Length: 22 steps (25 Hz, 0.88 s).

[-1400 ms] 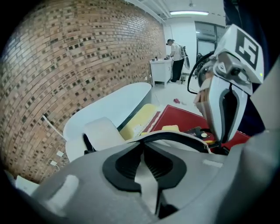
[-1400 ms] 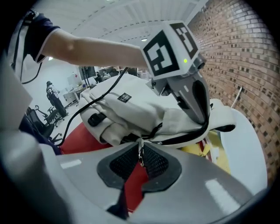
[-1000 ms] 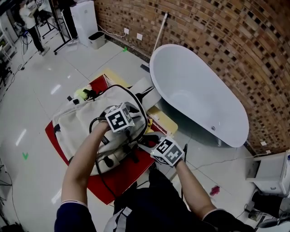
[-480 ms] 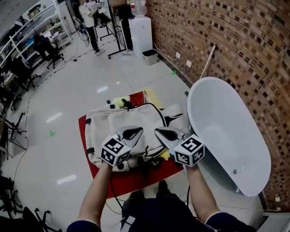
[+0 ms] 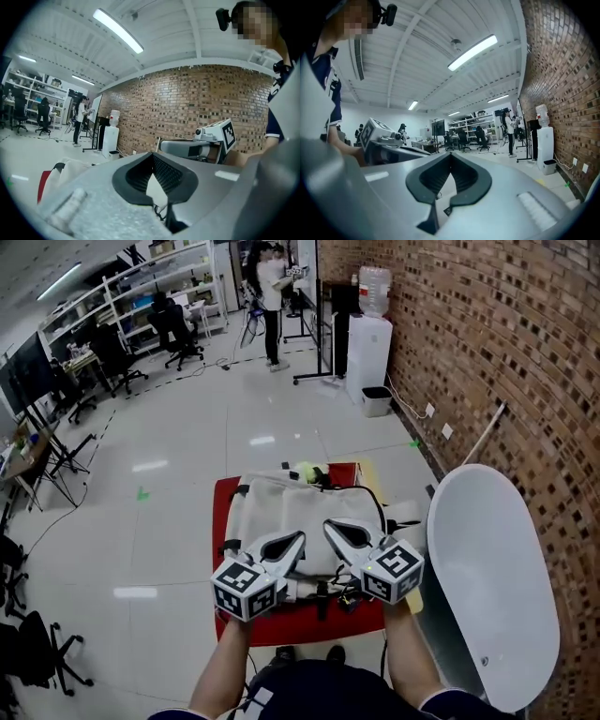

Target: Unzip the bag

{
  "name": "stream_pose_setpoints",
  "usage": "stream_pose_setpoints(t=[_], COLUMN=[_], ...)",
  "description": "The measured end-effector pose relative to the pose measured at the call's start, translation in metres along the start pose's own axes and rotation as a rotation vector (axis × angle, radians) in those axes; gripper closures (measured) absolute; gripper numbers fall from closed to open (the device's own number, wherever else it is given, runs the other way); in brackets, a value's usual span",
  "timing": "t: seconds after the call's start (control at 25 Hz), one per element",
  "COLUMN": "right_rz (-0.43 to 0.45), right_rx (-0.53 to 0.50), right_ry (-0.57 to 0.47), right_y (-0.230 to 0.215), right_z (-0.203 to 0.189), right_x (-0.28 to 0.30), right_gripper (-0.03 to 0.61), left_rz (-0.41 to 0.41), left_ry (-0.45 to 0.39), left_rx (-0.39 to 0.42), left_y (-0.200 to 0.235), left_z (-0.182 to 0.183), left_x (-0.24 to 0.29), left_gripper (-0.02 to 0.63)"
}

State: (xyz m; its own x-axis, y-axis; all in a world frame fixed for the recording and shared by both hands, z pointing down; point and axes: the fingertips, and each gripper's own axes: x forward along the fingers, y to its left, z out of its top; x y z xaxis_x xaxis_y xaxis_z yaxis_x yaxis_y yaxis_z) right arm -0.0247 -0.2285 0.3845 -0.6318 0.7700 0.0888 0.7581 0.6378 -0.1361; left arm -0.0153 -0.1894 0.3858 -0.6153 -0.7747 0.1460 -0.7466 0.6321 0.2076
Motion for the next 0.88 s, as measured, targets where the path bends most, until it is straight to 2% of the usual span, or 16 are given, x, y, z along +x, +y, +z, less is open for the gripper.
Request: stream_pose_setpoints(t=[0.24, 0.64, 0.88], right_rz=[-0.032, -0.102, -0.101], right_rx=[-0.015, -0.027, -0.025], right_ry=[-0.004, 0.010, 0.004], right_y=[0.016, 0.007, 0.003], right_z=[0.003, 0.005, 0.009], right_x=[0.011, 0.013, 0.013], right_gripper=[0.574, 0.574, 0.574], left_rz=[-0.009, -0.011, -0.007], left_ry=[-0.023, -0.008, 0.004], left_rx=[-0.009, 0.028, 0.023], left_y=[0.005, 0.019, 0.022], left_z=[0.008, 0.005, 0.006], left_x=[-0.014, 0.001, 0.007], left_gripper=[0.612, 0.612, 0.612])
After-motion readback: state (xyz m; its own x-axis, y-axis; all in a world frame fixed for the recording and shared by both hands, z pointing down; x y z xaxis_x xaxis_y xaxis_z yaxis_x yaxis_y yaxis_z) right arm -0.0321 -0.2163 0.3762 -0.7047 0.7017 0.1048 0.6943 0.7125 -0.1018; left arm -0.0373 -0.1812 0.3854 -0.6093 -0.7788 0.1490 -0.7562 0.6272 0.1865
